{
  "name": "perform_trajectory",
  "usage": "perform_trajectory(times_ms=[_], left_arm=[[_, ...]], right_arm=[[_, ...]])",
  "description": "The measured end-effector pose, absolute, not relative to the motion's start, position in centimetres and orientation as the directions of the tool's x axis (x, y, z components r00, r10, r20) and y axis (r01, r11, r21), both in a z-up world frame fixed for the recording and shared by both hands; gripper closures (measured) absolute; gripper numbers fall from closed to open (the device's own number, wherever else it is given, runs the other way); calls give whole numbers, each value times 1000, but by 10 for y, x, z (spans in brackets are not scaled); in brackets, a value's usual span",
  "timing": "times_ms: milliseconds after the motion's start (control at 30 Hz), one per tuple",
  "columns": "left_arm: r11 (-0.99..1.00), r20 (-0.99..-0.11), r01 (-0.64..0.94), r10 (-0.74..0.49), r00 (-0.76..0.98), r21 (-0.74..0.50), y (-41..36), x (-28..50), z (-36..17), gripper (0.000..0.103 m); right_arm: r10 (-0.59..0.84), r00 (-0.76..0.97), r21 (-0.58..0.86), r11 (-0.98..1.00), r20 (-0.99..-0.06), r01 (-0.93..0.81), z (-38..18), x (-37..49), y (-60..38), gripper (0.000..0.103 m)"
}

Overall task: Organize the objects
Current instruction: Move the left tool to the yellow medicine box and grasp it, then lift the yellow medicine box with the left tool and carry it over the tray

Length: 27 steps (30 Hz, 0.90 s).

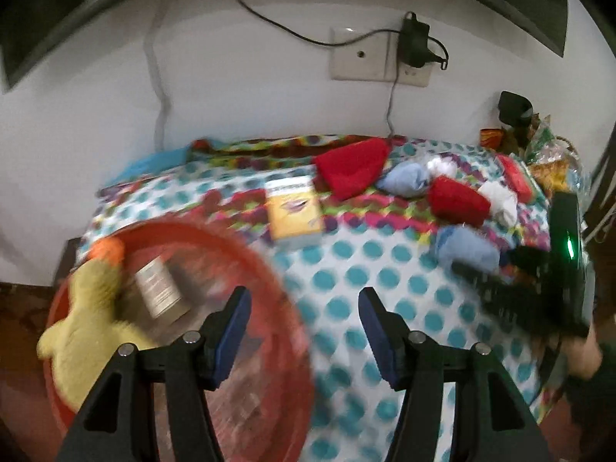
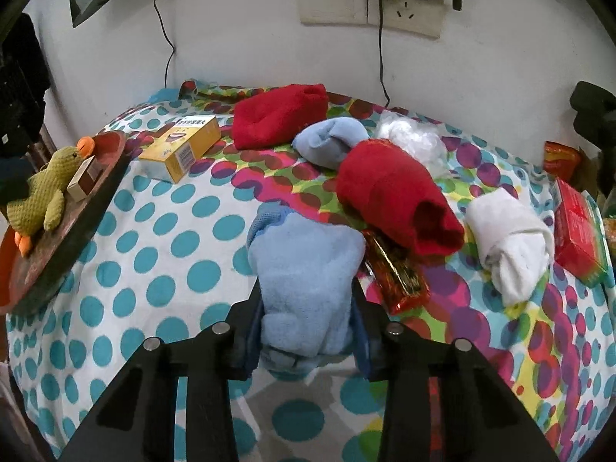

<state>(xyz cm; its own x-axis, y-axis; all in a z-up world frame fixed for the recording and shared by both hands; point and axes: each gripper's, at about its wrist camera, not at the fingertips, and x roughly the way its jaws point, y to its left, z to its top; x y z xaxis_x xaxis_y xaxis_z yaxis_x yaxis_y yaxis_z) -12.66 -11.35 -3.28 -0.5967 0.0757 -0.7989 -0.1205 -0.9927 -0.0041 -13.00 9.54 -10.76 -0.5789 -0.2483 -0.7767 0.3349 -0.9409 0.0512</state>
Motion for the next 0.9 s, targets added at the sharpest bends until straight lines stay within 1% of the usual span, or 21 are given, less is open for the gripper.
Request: perform_trajectory(times_ms=[133,233,300,433,533,667,700,833,900], left_arm=[[-993,-841,-103,106,-530,-61,-102,-184,-47,43],[-994,-882,-91,100,-461,-65,-96,-221,-65,43],[-996,-890,-71,83,-449,-57,-97,-235,-72,43],[-995,-916,-34,98,-388,-93,-101,-265,-90,43],[-999,-913,-9,40,-406,-40,-103,-277,-91,43],[-999,-908,14,28,-417,-38,-109,-284,-91,43],[-999,-909,19,17,-416,-27,-108,-285,-92,41],[-997,-912,15,-73,-405,73,-105,-289,-98,38],[-996,-913,27,-85,-400,81,-107,-290,-102,38]], right_arm=[[-250,-573,59,-942,-781,330,-109,-130,96,66],[-257,-570,66,-941,-780,332,-110,-130,97,66],[-256,-570,66,-941,-780,333,-110,-130,97,65],[-265,-568,76,-940,-779,334,-111,-129,97,64],[-274,-566,87,-938,-778,335,-111,-129,97,63],[-277,-564,88,-937,-778,339,-111,-129,96,62],[-279,-563,90,-936,-778,339,-111,-128,96,61],[-301,-558,119,-933,-773,339,-111,-129,100,61],[-309,-556,129,-932,-771,339,-111,-129,101,61]])
